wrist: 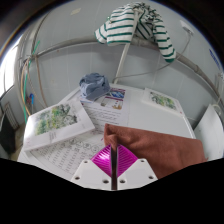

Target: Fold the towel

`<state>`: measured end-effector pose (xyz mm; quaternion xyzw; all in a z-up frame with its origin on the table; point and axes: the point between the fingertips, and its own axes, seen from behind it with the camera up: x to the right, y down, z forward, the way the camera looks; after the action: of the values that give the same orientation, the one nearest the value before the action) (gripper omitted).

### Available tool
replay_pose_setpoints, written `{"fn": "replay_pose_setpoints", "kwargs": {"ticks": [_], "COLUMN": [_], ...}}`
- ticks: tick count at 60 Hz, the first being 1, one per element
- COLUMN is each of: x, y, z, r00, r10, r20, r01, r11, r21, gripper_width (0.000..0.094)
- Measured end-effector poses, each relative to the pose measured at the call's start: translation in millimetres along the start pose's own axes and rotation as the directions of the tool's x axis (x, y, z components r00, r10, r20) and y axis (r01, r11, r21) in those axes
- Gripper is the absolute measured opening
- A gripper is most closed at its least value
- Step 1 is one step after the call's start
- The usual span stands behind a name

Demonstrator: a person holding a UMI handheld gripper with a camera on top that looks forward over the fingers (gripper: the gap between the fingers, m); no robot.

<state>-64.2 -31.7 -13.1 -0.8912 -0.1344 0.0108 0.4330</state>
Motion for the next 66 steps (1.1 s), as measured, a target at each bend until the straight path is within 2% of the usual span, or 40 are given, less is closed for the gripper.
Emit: {"fn": "replay_pose_setpoints", "kwargs": {"ticks": [5,11,19,25,30,34,44,46,49,54,55,56,58,61,65,66], "x": [-1,-4,33,101,159,205,282,286,287,288,289,290,293,300,298,294], "y": [-1,-6,-41,-60,-55,-35,48,55,53,56,56,56,54,48,38,37], "z": [-1,-7,-42,-69,-78,-75,-50,-45,-42,-47,-49,-52,-63,-84,-118,-126], "r00": [0.999,0.996,0.991,0.991,0.984,0.976,0.949,0.95,0.95,0.945,0.943,0.939,0.93,0.908,0.887,0.886], "r10": [-0.032,0.039,0.078,0.128,0.178,0.194,0.199,0.196,0.203,0.178,0.172,0.168,0.161,0.147,0.156,0.164], "r20": [0.018,0.077,0.106,0.041,-0.016,-0.095,-0.243,-0.242,-0.239,-0.273,-0.284,-0.298,-0.329,-0.392,-0.434,-0.434], "r01": [0.032,-0.04,-0.085,-0.132,-0.174,-0.183,-0.214,-0.212,-0.211,-0.19,-0.187,-0.186,-0.182,-0.164,-0.155,-0.159], "r11": [0.999,0.999,0.994,0.984,0.975,0.977,0.976,0.976,0.977,0.981,0.982,0.982,0.983,0.986,0.987,0.986], "r21": [0.014,0.002,0.065,0.121,0.138,0.108,-0.038,-0.044,-0.009,-0.02,-0.026,-0.03,-0.033,-0.01,0.038,0.049], "gripper_width": [0.0024,0.0011,0.0015,0.0022,0.0029,0.0031,0.0033,0.0035,0.0034,0.0042,0.006,0.0158,0.0252,0.0512,0.086,0.083]}}
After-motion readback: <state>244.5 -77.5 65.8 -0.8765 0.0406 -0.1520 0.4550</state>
